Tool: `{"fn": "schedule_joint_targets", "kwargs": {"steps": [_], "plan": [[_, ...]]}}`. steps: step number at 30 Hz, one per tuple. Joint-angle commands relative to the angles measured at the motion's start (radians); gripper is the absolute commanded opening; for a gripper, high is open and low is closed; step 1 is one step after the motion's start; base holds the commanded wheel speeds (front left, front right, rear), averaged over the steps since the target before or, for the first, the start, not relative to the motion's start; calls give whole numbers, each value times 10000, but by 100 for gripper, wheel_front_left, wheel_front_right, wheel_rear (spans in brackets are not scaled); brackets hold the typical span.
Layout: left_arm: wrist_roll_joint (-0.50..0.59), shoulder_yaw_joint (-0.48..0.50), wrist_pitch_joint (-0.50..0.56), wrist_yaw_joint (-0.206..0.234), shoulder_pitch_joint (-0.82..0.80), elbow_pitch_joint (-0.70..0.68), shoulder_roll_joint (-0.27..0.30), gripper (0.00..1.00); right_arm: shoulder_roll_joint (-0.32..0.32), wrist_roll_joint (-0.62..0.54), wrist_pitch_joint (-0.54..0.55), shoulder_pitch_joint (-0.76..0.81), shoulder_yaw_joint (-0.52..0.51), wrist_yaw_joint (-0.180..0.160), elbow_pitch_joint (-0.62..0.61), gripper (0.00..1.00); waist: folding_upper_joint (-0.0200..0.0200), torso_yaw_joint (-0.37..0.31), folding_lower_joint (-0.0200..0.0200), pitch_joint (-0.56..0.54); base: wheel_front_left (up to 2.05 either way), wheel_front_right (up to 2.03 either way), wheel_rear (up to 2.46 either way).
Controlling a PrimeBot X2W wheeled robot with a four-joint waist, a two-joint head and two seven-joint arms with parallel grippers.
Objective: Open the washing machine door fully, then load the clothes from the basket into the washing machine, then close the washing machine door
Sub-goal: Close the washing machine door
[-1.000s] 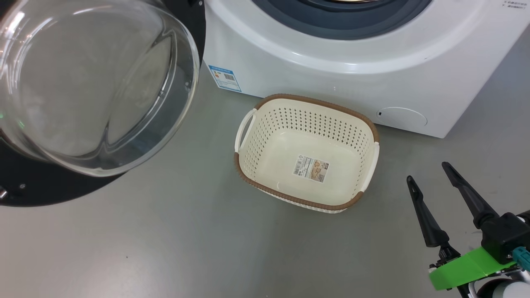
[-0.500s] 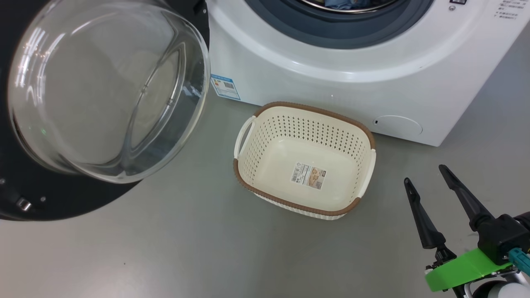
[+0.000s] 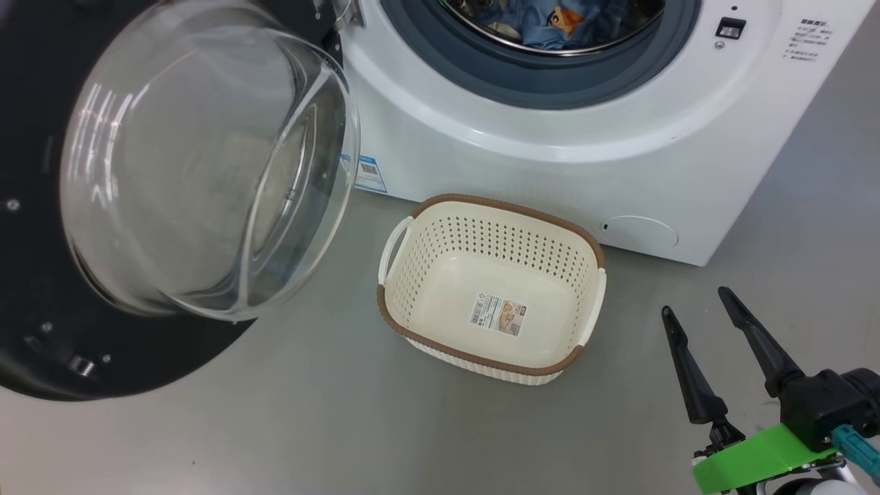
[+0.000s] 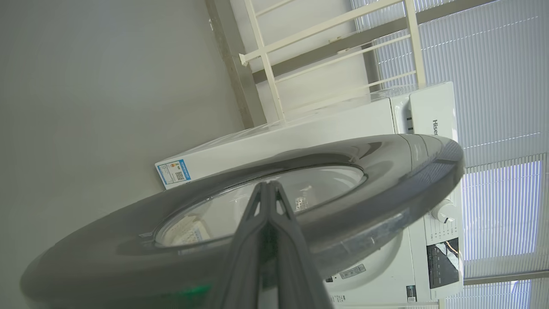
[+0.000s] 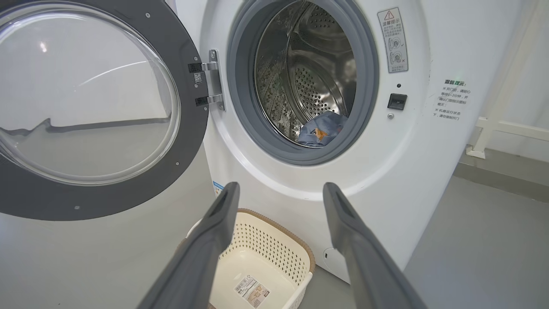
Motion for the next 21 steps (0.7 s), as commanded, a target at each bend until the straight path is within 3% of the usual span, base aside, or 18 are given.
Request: {"fn": "schedule_joint_targets", "kwargs": {"steps": [1, 21], "plan": [[-34, 267, 241, -192, 88, -433, 444, 0, 28, 11, -108, 35, 233, 62, -205, 100, 0, -78, 0, -109, 0, 0, 0], [-287, 39, 1161, -97, 2488, -3681, -65, 0, 668, 35, -645, 381, 135, 62, 381, 100, 0, -924, 0, -1094, 0, 0, 0]]}}
